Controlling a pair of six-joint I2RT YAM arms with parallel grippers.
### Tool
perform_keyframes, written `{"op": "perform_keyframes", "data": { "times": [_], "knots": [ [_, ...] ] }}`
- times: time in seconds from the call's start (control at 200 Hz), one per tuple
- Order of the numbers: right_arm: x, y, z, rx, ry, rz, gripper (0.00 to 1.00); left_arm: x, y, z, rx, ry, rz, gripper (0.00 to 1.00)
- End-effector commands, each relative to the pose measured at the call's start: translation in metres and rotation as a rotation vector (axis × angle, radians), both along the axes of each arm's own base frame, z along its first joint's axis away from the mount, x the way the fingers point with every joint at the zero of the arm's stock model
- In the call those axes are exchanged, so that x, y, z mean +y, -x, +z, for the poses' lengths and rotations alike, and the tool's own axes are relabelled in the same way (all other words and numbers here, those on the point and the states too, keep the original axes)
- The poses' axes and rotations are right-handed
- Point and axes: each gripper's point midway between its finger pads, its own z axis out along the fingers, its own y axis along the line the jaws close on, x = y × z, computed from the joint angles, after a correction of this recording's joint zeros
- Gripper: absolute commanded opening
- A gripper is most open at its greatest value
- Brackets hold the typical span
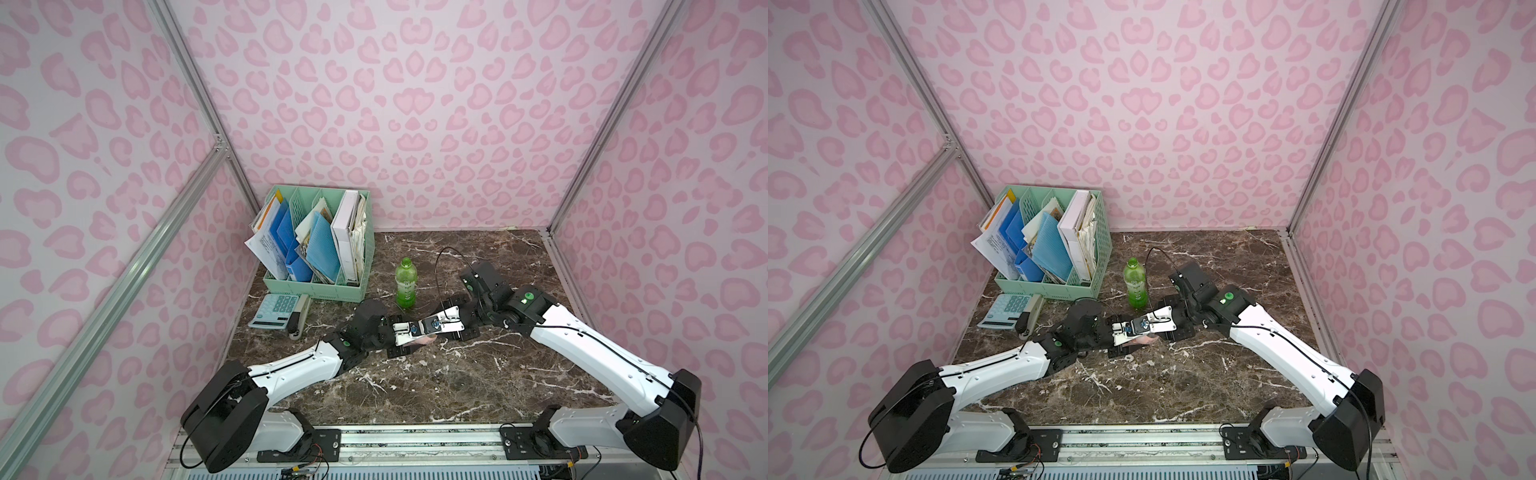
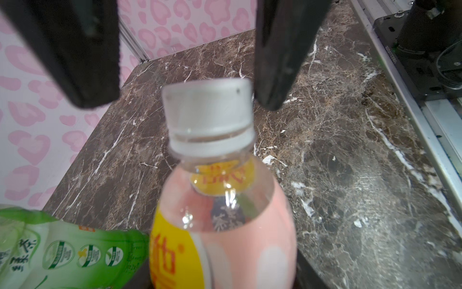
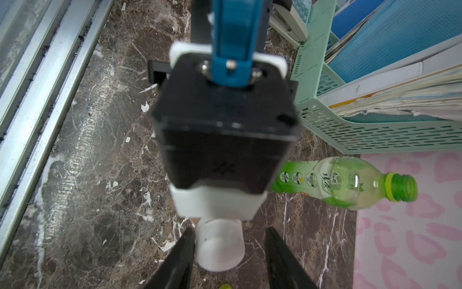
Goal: Screw on the bottle caps
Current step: Screw the bottle cap onto the plastic bottle.
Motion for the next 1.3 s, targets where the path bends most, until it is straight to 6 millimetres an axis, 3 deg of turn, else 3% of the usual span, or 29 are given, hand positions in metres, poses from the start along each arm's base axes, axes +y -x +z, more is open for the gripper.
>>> {"op": "perform_keyframes", "data": {
  "times": [0.0, 0.22, 0.615, 0.885, 0.985, 1.145, 1.295],
  "knots": [
    [-0.003, 0.001, -0.005, -0.009, 0.023, 0.008, 0.43, -0.002, 0.002, 0.003, 0.016, 0.005, -0.014, 0.45],
    [-0.008, 0.005, -0.015, 0.001, 0.050, 0.023, 0.39, -0.002, 0.003, 0.003, 0.019, 0.007, -0.018, 0.45],
    [-0.011, 0.009, -0.004, 0.012, 0.003, 0.008, 0.40, -0.003, 0.000, 0.000, 0.023, -0.005, -0.010, 0.45],
    [-0.008, 0.010, -0.011, 0.037, 0.003, 0.013, 0.38, -0.002, 0.001, 0.002, 0.019, -0.001, -0.010, 0.45],
    [-0.008, 0.010, -0.014, 0.044, 0.008, 0.009, 0.35, -0.003, 0.001, 0.003, 0.017, 0.004, -0.014, 0.45],
    [-0.008, 0.010, -0.018, 0.072, 0.008, -0.018, 0.22, -0.002, 0.003, 0.006, 0.010, 0.016, -0.014, 0.45],
    [-0.005, 0.012, -0.021, 0.177, -0.029, -0.116, 0.20, 0.000, 0.002, 0.015, -0.024, 0.039, 0.003, 0.44]
  ]
}}
